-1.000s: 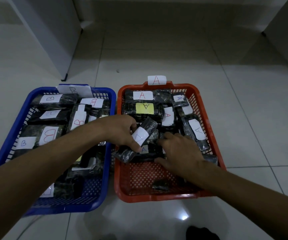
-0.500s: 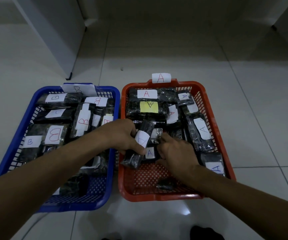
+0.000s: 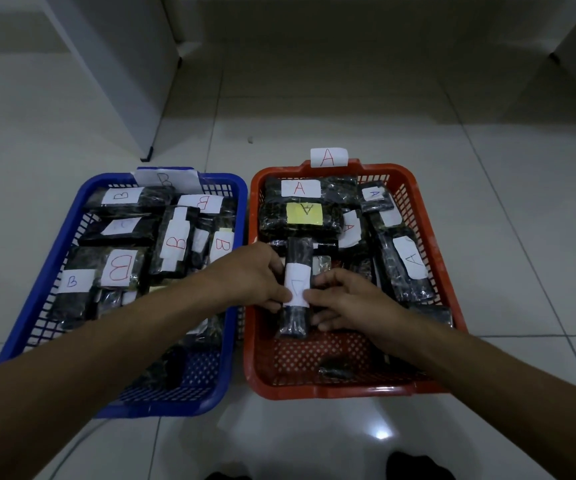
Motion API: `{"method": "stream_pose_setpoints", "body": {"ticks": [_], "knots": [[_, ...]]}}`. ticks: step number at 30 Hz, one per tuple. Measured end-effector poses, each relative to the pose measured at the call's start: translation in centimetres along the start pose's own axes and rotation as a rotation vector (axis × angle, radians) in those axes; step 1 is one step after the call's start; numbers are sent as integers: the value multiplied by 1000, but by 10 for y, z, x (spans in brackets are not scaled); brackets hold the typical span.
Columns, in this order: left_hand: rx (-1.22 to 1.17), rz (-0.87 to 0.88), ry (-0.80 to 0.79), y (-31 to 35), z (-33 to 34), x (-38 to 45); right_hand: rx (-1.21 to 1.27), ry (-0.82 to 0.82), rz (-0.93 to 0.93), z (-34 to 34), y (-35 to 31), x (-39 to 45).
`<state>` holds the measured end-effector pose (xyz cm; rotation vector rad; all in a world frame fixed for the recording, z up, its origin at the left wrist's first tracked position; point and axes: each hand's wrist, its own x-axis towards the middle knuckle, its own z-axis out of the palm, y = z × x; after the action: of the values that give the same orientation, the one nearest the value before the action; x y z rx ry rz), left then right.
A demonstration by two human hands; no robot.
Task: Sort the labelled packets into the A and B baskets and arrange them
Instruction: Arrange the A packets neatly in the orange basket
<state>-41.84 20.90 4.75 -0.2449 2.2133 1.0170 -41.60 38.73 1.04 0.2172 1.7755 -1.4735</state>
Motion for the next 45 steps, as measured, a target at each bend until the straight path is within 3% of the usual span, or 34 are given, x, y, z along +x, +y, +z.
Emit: {"method": "stream_pose_setpoints", "body": {"ticks": [3, 5, 8, 12, 15, 23, 25, 29, 31, 34, 38, 42, 45], "knots": [[91, 46, 55, -3, 0, -5, 24, -10, -20, 6, 5, 5], [256, 125, 189, -5, 0, -7, -10, -9, -16, 11, 4, 8], [497, 237, 343, -9, -2, -6, -131, 26, -30, 18, 2, 15], [727, 281, 440, -15, -5, -3, -372, 127, -194, 23, 2, 20], [765, 271, 442, -18, -9, -2, -529, 148, -263, 26, 6, 22], [740, 266, 481, -21, -13, 3, -600, 58, -284, 16, -1, 21], [744, 281, 492, -21, -12, 3, -727, 71, -304, 5, -10, 8], [740, 390, 541, -15, -5, 3, -1155, -130, -105, -11, -11, -22], [722, 418, 517, -7, -3, 5, -1247, -193, -75, -11, -5, -26], [737, 402, 479, -1, 2, 9, -1256, -211, -176, -10, -1, -27], [823, 361, 467, -3, 7, 13, -1214, -74, -378, -12, 8, -24], [809, 319, 436, -9, 0, 12, -998, -3, -312, -28, 2, -17], [784, 300, 422, -12, -5, 10, -773, 152, -336, -35, -14, -2]]}}
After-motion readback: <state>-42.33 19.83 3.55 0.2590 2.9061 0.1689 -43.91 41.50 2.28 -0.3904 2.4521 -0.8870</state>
